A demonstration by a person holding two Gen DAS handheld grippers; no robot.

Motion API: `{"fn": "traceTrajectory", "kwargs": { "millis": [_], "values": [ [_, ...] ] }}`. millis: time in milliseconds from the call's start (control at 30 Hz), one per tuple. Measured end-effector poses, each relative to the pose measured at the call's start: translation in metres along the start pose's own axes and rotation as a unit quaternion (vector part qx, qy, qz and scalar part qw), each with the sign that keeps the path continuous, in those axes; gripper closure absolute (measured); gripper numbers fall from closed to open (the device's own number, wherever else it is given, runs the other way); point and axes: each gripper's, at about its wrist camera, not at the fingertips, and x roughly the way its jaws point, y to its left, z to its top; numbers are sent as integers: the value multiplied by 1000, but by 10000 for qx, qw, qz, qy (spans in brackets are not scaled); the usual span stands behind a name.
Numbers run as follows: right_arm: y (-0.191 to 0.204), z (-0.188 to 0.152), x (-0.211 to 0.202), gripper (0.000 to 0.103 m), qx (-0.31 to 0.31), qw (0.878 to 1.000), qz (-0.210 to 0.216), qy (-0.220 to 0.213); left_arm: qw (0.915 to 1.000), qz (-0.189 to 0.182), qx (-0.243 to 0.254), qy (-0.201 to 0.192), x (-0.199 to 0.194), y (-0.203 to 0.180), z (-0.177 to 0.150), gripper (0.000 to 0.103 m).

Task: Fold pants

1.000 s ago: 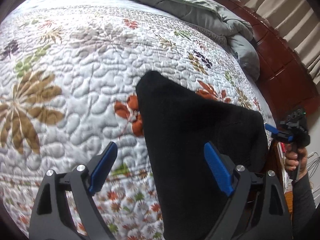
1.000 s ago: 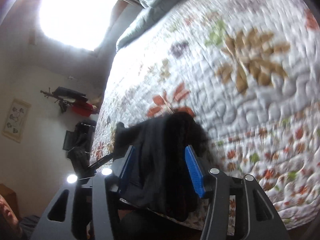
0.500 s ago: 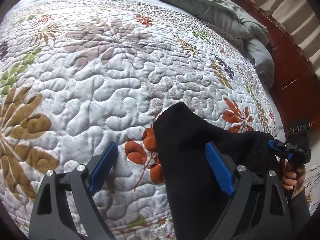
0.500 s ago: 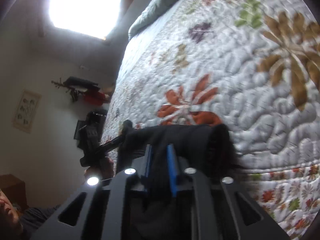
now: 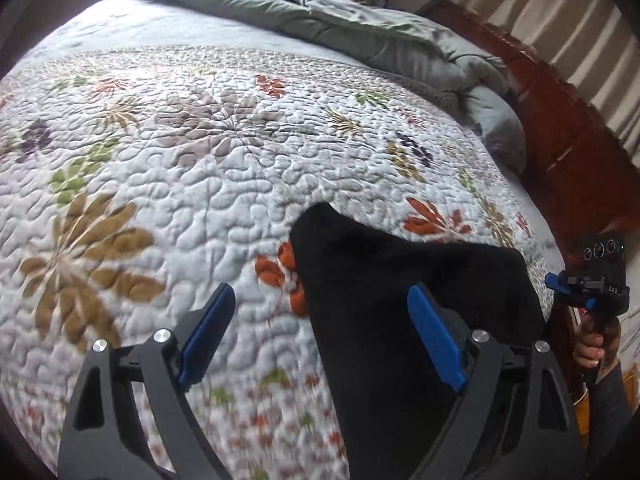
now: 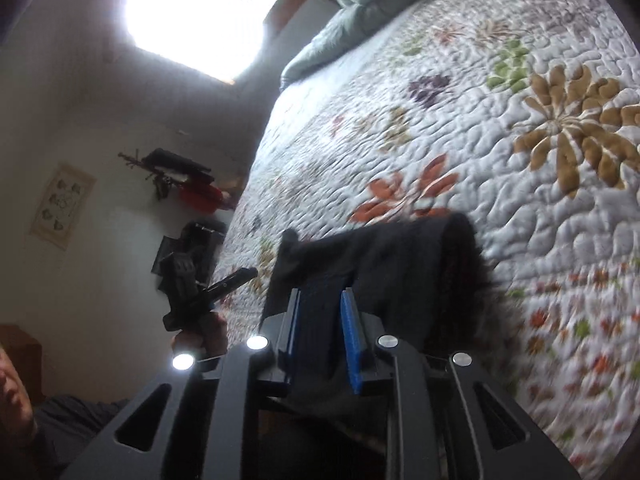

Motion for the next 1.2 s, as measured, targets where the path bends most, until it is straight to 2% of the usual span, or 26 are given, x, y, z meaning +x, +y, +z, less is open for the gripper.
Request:
{"fn": "traceTrajectory", "kwargs": {
  "millis": [100, 200, 300, 500, 600, 633, 667, 700, 733, 767, 800, 867, 967, 1200],
  "values": [
    [4, -30, 13, 82, -43, 9997, -92, 231, 9999, -57, 74, 123, -11, -11, -32, 15],
    [-17, -52, 24, 85, 191, 9988, -314, 310, 9994, -27, 120, 323, -1, -18, -52, 16],
    [-40, -60, 17, 102, 424, 9979, -452, 179, 9977, -81, -30, 673, 20, -13, -65, 21],
    [-47, -69, 9, 103, 453, 9966, -633, 260, 9962, -228, -133, 824, 30, -7, -70, 19],
    [-42, -66, -9, 103, 391, 9963, -745, 163, 9960, -362, -24, 818, 26, -8, -65, 16],
    [-42, -61, -17, 98, 414, 9955, -845, 77, 9958, -457, 0, 797, 25, -7, -61, 14],
    [-44, -56, -25, 86, 489, 9948, -893, 5, 9953, -567, -12, 785, 23, -5, -59, 13],
    [-47, -53, -31, 81, 594, 9945, -863, -21, 9939, -727, -96, 819, 25, -1, -54, 13],
    [-50, -49, -34, 65, 700, 9937, -880, -20, 9923, -855, -209, 876, 28, 3, -50, 13],
    [-53, -45, -36, 37, 800, 9921, -963, 13, 9904, -967, -329, 929, 31, 8, -46, 13],
    [-56, -40, -37, 27, 879, 9908, -1024, 53, 9883, -1076, -457, 977, 33, 13, -42, 13],
    [-58, -31, -32, 23, 936, 9901, -1041, 141, 9848, -1219, -641, 1055, 38, 20, -36, 13],
    [-67, -17, -11, 16, 1169, 9885, -860, 433, 9866, -1090, -555, 1084, 44, 19, -26, 13],
    [-76, -4, 33, 15, 1204, 9841, -951, 897, 9816, -1073, -595, 1460, 66, 7, -27, 13]
  ]
}}
